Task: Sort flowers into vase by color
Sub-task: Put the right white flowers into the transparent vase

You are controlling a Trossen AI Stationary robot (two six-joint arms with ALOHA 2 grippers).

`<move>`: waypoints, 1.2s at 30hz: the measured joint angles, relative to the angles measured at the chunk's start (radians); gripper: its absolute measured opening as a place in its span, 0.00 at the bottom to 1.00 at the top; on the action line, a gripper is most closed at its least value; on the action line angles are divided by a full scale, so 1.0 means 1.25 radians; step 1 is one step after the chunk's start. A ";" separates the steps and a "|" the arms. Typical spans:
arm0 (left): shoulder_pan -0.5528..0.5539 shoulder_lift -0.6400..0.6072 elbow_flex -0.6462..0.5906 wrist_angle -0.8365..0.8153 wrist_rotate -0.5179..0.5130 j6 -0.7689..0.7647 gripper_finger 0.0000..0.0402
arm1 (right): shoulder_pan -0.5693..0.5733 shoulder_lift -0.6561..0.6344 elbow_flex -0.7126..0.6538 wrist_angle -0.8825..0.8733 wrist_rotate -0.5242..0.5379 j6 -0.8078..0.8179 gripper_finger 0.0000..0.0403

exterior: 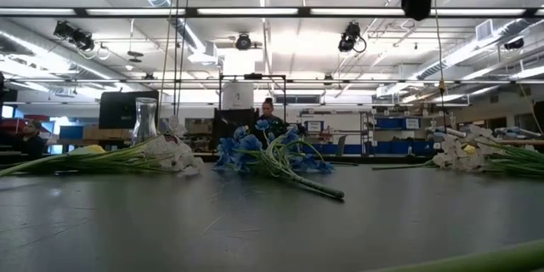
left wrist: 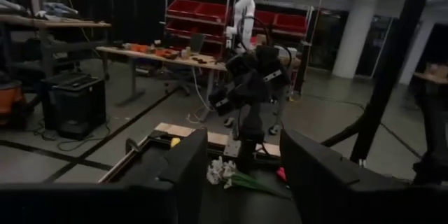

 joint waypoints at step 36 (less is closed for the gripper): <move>0.019 0.056 0.109 -0.043 -0.003 -0.005 0.59 | 0.051 0.301 0.220 -1.124 -0.164 0.508 0.42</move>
